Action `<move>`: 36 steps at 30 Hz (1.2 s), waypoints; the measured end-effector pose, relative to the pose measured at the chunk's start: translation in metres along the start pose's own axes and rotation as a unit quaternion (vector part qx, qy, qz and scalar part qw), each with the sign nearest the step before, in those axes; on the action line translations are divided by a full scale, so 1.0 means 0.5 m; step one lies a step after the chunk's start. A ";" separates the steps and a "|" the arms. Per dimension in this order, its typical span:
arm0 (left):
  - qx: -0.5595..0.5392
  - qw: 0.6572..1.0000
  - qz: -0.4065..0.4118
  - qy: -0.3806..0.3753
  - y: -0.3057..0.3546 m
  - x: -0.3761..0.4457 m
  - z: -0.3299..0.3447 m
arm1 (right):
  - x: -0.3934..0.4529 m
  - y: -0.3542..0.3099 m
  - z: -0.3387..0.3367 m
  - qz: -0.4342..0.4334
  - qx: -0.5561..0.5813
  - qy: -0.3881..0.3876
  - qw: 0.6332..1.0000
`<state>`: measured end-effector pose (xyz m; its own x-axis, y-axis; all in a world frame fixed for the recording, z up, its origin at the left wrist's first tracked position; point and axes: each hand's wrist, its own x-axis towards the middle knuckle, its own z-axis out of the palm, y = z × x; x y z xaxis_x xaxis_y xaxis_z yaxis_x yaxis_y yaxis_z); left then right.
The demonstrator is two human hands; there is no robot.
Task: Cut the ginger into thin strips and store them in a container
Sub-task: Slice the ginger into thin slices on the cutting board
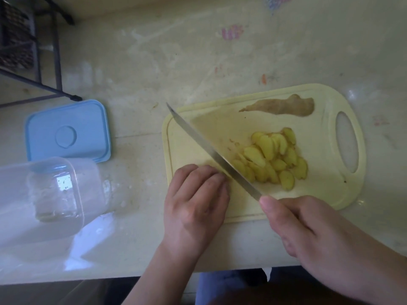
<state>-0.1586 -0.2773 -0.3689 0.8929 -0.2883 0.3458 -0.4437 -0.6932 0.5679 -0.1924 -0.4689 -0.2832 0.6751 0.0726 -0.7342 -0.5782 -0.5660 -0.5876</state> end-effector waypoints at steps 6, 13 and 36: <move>-0.005 1.000 -0.012 0.005 -0.001 -0.002 0.002 | -0.023 0.002 0.010 0.009 -0.034 0.016 0.999; -0.012 1.000 0.002 0.001 -0.002 0.001 0.002 | -0.014 -0.003 0.011 0.004 -0.044 0.017 0.999; -0.030 0.999 -0.021 0.011 -0.004 0.002 0.001 | -0.016 -0.012 0.013 0.011 -0.041 0.008 0.999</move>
<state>-0.1567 -0.2766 -0.3700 0.9094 -0.2439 0.3370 -0.4099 -0.6638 0.6257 -0.1972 -0.4608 -0.2760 0.6704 0.0462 -0.7406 -0.5543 -0.6323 -0.5412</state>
